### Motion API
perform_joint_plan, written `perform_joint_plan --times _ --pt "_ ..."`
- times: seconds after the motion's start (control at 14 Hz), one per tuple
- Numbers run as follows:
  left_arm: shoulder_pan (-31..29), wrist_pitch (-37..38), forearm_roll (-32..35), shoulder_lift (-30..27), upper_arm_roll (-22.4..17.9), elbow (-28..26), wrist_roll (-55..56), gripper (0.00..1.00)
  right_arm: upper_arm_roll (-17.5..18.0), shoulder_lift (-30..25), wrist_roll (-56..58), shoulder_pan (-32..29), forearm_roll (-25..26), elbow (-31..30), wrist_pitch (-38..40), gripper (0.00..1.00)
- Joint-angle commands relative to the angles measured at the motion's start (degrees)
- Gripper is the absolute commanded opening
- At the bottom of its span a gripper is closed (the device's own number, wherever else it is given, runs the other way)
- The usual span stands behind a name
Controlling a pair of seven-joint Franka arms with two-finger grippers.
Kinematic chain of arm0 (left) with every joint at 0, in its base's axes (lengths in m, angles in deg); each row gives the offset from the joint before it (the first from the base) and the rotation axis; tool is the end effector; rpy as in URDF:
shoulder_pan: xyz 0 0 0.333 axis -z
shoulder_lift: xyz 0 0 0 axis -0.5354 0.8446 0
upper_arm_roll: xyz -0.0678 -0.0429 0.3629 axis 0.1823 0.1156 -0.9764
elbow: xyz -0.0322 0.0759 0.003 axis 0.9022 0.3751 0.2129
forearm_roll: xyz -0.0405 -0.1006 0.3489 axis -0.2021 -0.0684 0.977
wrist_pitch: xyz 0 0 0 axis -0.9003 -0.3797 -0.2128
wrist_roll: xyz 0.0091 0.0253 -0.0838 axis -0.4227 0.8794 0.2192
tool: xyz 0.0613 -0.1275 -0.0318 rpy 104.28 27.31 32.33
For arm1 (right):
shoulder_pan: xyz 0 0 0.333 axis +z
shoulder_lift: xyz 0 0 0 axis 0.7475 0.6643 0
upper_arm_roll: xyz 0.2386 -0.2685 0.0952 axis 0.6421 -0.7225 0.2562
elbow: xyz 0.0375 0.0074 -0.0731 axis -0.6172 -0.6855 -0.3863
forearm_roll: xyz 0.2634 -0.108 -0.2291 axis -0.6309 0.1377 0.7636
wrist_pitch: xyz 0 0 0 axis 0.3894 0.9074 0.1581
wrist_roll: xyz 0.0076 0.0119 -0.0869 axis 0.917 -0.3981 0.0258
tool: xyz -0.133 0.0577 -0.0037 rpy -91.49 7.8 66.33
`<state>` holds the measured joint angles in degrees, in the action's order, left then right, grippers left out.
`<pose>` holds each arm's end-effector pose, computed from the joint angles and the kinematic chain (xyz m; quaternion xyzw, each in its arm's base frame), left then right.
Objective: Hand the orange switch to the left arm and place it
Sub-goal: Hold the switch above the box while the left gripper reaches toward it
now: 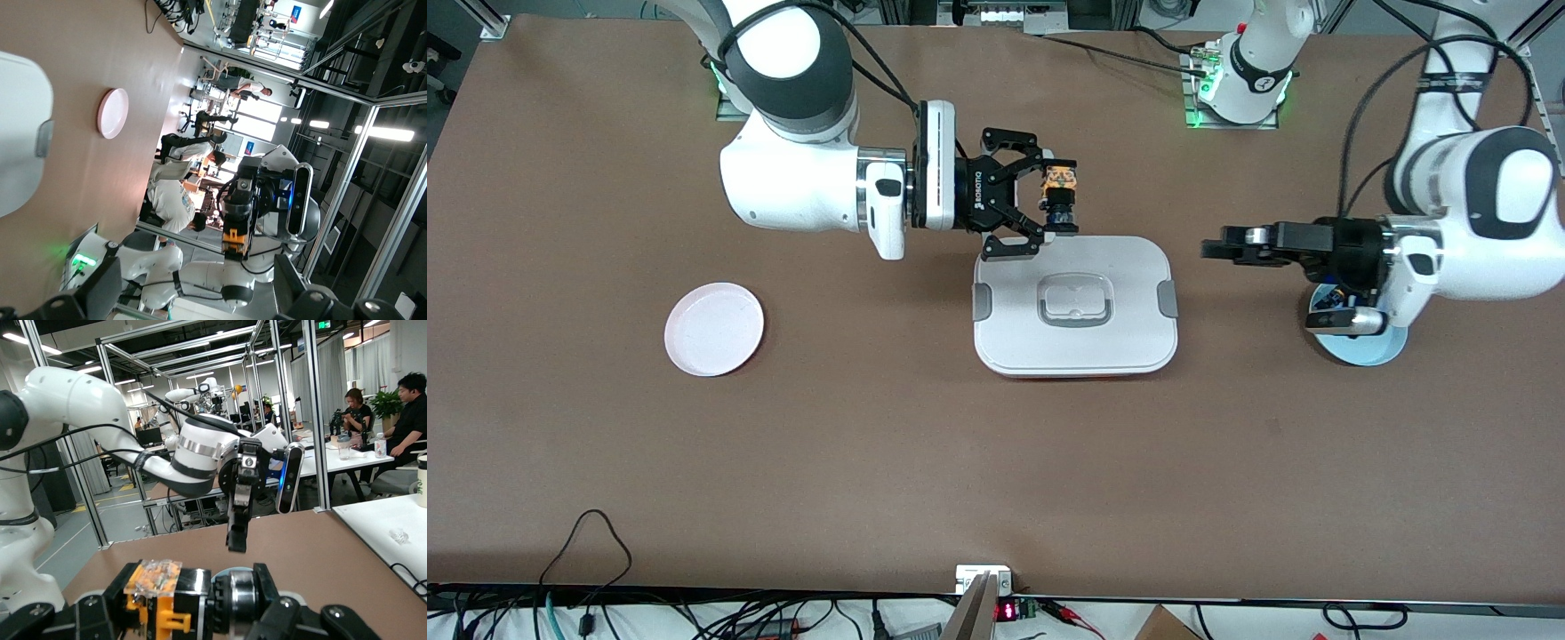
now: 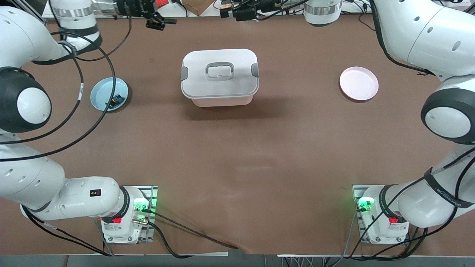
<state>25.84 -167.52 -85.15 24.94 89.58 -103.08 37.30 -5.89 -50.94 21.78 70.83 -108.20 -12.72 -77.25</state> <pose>0.5806 -0.1600 0.5323 0.7222 0.0797 -0.1185 0.6768 0.5585 0.4821 0.5629 -0.5758 -0.4951 -0.4040 0.5099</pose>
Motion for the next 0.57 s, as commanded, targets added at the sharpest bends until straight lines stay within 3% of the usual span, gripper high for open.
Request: perform_joint_plan --times 0.0,0.21,0.5 --pt "-0.1 -5.8 -4.5 -4.0 4.6 -4.3 -1.0 1.00 -0.4 3.0 1.6 1.5 -2.1 4.3 -1.8 0.11" --pt "-0.2 -12.7 -8.5 -6.5 10.9 -6.5 -0.4 1.00 -0.6 3.7 4.7 1.4 -3.4 4.2 -2.5 0.11" --pt "-0.2 -16.9 -11.1 -6.8 14.2 -6.6 0.6 1.00 -0.6 4.2 6.5 1.4 -4.5 4.3 -5.4 0.12"
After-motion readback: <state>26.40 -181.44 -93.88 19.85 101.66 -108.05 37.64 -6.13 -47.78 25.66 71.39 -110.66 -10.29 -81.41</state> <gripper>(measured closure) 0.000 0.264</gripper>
